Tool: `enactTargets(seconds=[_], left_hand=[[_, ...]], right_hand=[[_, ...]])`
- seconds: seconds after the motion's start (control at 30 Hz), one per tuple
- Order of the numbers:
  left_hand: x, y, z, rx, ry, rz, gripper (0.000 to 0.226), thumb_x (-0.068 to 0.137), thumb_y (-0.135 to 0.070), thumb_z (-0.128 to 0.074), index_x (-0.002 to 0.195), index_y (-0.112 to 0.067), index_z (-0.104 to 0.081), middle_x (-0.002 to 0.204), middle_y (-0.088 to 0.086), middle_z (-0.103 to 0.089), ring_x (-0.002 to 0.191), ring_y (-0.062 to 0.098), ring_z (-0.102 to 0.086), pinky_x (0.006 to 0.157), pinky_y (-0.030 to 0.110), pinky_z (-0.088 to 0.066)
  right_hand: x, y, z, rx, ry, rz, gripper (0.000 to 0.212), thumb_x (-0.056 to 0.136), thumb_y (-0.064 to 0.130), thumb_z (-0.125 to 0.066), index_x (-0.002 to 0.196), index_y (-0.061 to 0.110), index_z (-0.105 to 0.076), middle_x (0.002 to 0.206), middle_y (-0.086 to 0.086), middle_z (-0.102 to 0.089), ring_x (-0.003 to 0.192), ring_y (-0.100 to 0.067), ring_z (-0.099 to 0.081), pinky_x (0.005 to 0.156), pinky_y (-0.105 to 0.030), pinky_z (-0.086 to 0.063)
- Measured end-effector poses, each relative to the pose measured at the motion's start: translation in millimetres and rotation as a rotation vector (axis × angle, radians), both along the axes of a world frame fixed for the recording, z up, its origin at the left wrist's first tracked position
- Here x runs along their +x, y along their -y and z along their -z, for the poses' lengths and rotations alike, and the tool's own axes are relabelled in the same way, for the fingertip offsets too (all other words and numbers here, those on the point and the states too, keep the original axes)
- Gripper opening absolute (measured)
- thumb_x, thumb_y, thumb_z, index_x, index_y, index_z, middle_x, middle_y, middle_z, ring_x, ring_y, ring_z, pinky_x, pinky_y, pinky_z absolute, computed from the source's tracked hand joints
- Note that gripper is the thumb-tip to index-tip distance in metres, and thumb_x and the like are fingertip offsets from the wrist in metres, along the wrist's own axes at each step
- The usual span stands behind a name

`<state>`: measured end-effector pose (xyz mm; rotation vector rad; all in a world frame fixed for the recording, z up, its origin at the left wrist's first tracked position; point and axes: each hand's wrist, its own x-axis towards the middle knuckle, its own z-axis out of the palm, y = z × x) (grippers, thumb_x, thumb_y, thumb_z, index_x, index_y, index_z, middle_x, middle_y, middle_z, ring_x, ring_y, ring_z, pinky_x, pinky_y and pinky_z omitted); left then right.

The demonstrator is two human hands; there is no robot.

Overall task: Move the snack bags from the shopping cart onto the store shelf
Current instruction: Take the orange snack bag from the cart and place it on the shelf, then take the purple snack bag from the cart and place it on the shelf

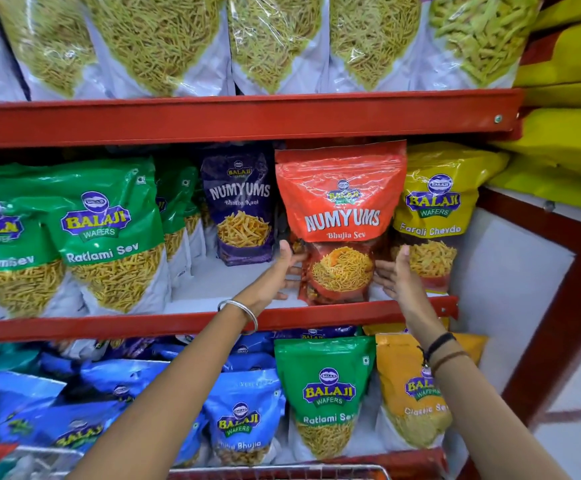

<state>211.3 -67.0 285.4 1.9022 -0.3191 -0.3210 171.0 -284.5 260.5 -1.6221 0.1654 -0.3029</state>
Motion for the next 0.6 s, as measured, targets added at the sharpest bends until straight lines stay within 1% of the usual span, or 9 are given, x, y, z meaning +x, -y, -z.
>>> enactTargets(seconds=[0.1,0.13,0.2,0.23,0.3,0.4,0.47,0.53,0.6], left_hand=[[-18,-2,9,0.073,0.218,0.001,0.061,0.091,-0.054,-0.014,0.137,-0.021,-0.037,0.147,0.004,-0.038,0.135,0.013,-0.032,0.11,0.03,-0.024],[-26,-4,15,0.09,0.323,-0.034,0.054,0.093,-0.049,-0.023,0.134,-0.02,-0.041,0.144,0.002,-0.043,0.131,0.008,-0.035,0.106,0.022,-0.025],[-45,-16,33,0.035,0.464,-0.104,0.041,0.093,-0.038,-0.036,0.126,-0.019,-0.049,0.135,0.001,-0.051,0.126,0.009,-0.043,0.101,0.018,-0.029],[-55,-24,46,-0.017,0.489,-0.14,0.037,0.093,-0.036,-0.039,0.123,-0.019,-0.052,0.132,0.0,-0.053,0.126,0.009,-0.044,0.103,0.019,-0.03],[-81,-44,79,-0.095,0.492,-0.232,0.037,0.089,-0.039,-0.042,0.12,-0.022,-0.054,0.131,-0.008,-0.053,0.132,0.001,-0.034,0.111,0.018,-0.025],[-124,-78,135,-0.129,0.428,-0.372,0.04,0.082,-0.048,-0.045,0.116,-0.028,-0.053,0.131,-0.019,-0.047,0.138,-0.008,-0.016,0.11,0.007,-0.014],[-155,-104,172,-0.108,0.342,-0.461,0.039,0.081,-0.048,-0.047,0.115,-0.03,-0.052,0.134,-0.015,-0.045,0.141,0.001,-0.015,0.109,0.008,-0.016],[-182,-131,210,-0.067,0.222,-0.544,0.037,0.082,-0.045,-0.049,0.117,-0.029,-0.051,0.137,-0.008,-0.044,0.141,0.01,-0.022,0.11,0.013,-0.025],[-207,-156,247,-0.011,0.14,-0.601,0.043,0.082,-0.046,-0.051,0.12,-0.028,-0.049,0.134,0.003,-0.048,0.132,0.021,-0.038,0.111,0.039,-0.035]], right_hand=[[-14,-10,7,-0.025,0.044,0.038,0.08,0.079,0.069,-0.024,0.128,0.012,-0.052,0.135,-0.006,-0.053,0.124,-0.02,-0.05,0.102,-0.032,-0.034],[-21,-15,14,-0.042,0.085,0.08,0.074,0.081,0.067,-0.029,0.127,0.015,-0.054,0.135,-0.004,-0.054,0.125,-0.018,-0.049,0.104,-0.031,-0.034],[-45,-29,30,-0.05,0.199,0.163,0.045,0.09,0.051,-0.037,0.117,0.022,-0.059,0.127,-0.003,-0.06,0.121,-0.015,-0.052,0.102,-0.029,-0.036],[-58,-37,42,-0.05,0.234,0.176,0.036,0.093,0.045,-0.038,0.113,0.024,-0.06,0.122,-0.002,-0.063,0.117,-0.013,-0.055,0.101,-0.029,-0.039],[-87,-56,68,-0.046,0.246,0.152,0.034,0.094,0.039,-0.039,0.108,0.021,-0.064,0.114,0.0,-0.067,0.11,-0.011,-0.06,0.097,-0.031,-0.044],[-126,-86,118,-0.016,0.159,0.033,0.034,0.093,0.039,-0.042,0.103,0.017,-0.065,0.108,0.0,-0.07,0.105,-0.011,-0.063,0.095,-0.035,-0.047],[-151,-108,156,0.0,0.029,-0.046,0.037,0.086,0.052,-0.046,0.099,0.024,-0.066,0.104,0.001,-0.071,0.105,-0.013,-0.064,0.095,-0.037,-0.047],[-172,-129,193,-0.004,-0.119,-0.12,0.05,0.074,0.067,-0.051,0.098,0.026,-0.065,0.105,0.0,-0.071,0.105,-0.015,-0.064,0.095,-0.04,-0.048],[-189,-146,226,-0.024,-0.238,-0.185,0.058,0.067,0.075,-0.052,0.097,0.027,-0.064,0.103,-0.001,-0.07,0.104,-0.019,-0.064,0.095,-0.044,-0.048]])
